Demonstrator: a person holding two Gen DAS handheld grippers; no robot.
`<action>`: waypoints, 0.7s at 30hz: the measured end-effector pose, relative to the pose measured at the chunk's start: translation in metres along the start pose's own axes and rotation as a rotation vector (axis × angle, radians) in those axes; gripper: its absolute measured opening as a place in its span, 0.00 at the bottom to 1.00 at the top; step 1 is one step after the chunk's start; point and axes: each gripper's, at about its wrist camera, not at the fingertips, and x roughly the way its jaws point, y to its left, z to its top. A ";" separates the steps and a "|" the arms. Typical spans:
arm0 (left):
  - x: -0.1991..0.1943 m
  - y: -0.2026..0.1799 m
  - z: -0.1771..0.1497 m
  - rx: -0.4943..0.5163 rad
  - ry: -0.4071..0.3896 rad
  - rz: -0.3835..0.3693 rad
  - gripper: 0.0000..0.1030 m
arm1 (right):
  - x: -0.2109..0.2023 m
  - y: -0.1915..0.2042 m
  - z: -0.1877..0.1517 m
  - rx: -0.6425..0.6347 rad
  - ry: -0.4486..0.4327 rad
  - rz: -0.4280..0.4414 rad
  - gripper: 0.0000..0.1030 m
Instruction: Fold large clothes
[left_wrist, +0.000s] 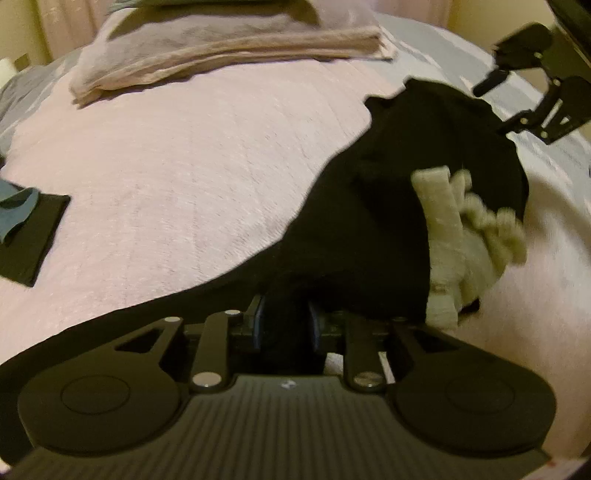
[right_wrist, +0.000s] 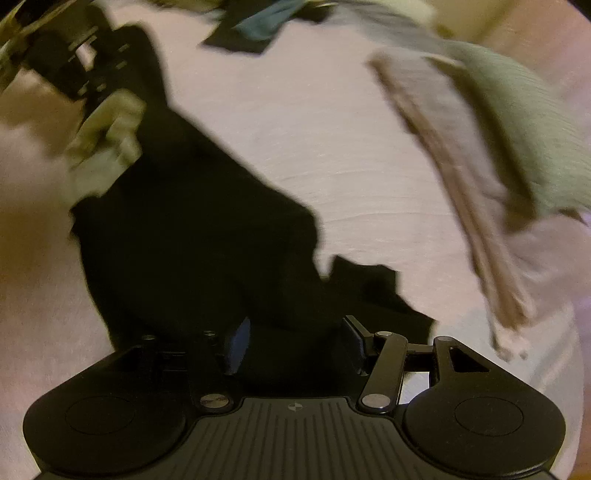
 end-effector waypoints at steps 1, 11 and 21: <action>0.004 -0.002 -0.002 0.013 0.002 0.000 0.17 | 0.005 0.005 -0.001 -0.011 0.003 0.011 0.02; -0.071 0.004 0.028 -0.063 -0.238 0.044 0.04 | -0.116 -0.001 -0.057 0.544 -0.285 -0.207 0.02; -0.252 -0.031 0.082 0.015 -0.596 0.118 0.03 | -0.306 0.039 -0.081 0.810 -0.708 -0.400 0.00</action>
